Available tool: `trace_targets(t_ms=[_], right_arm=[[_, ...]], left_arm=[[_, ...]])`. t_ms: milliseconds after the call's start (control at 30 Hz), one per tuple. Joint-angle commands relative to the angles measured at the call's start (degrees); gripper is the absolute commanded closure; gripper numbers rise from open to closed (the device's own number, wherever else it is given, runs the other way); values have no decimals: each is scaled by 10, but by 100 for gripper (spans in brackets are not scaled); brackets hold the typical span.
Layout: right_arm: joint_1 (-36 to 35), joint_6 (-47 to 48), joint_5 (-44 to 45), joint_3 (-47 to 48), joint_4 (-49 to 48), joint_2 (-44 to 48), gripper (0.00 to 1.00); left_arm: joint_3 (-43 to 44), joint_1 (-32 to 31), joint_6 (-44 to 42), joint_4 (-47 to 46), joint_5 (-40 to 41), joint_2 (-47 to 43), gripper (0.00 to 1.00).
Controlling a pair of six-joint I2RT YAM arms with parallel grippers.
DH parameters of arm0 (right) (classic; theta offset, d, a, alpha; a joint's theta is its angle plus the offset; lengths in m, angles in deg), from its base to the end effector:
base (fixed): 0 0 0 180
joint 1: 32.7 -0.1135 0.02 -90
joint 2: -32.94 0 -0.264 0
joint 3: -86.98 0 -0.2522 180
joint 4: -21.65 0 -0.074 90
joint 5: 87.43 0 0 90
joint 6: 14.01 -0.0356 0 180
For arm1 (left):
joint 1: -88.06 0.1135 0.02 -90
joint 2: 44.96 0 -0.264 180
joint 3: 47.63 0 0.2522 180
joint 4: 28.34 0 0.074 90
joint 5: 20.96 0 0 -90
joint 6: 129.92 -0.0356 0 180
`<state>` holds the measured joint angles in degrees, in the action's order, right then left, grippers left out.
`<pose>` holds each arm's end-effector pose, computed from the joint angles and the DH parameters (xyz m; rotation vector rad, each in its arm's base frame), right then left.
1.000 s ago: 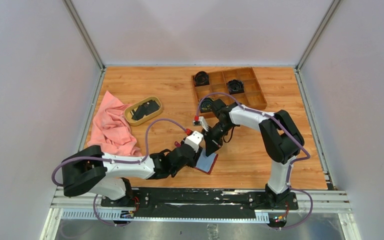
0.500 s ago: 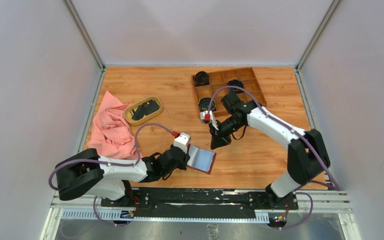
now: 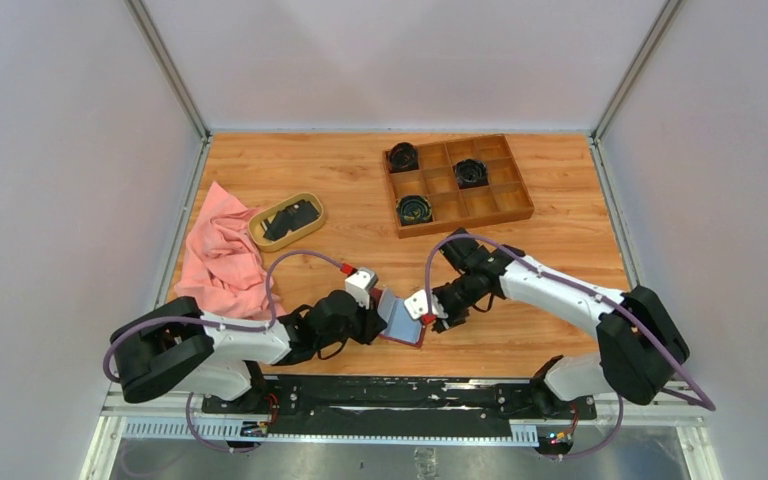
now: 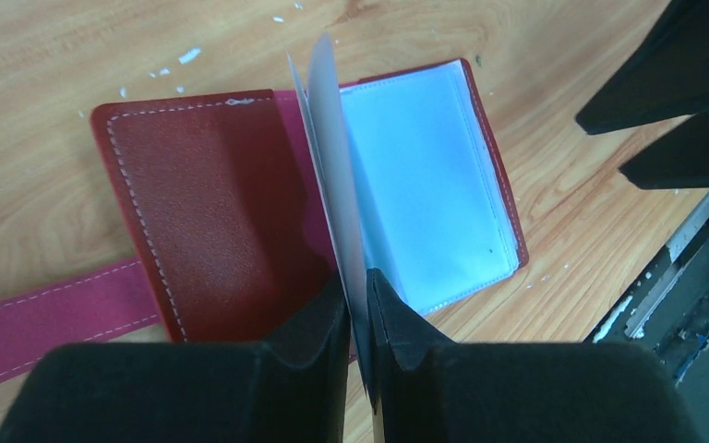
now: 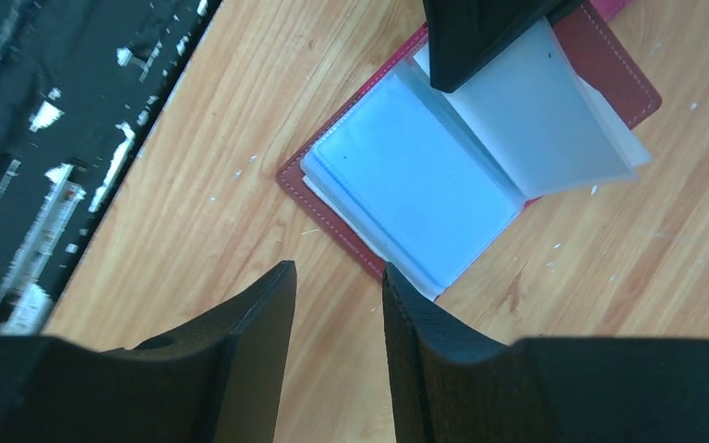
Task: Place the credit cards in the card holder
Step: Open the card holder at the center of the board.
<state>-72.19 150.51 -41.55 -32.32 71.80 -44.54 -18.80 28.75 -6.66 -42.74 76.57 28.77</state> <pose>0.1720 0.1738 0.2068 -2.1436 1.1526 0.7884 0.1157 -0.1858 0.1334 0.4168 2.1706 -0.8120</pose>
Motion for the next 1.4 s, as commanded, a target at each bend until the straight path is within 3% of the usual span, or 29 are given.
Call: trace_targets(t_ms=[0,333,733,1133,1367], right_arm=[[-44,63,74,-11,-39,-22,57],[-79,32,113,0,-54,-74,68],[-91,14,126,10,-57,-100,75],[-91,-8,129,22,-52,-91,76],[-91,24,109,30,-11,-77,76]], left_arm=[[-10,9,17,-32,-32,24,86],[-29,28,34,-63,-53,38,86],[-38,47,50,-122,-102,84,86],[-42,60,57,-169,-143,119,84],[-48,71,69,-196,-160,138,84]])
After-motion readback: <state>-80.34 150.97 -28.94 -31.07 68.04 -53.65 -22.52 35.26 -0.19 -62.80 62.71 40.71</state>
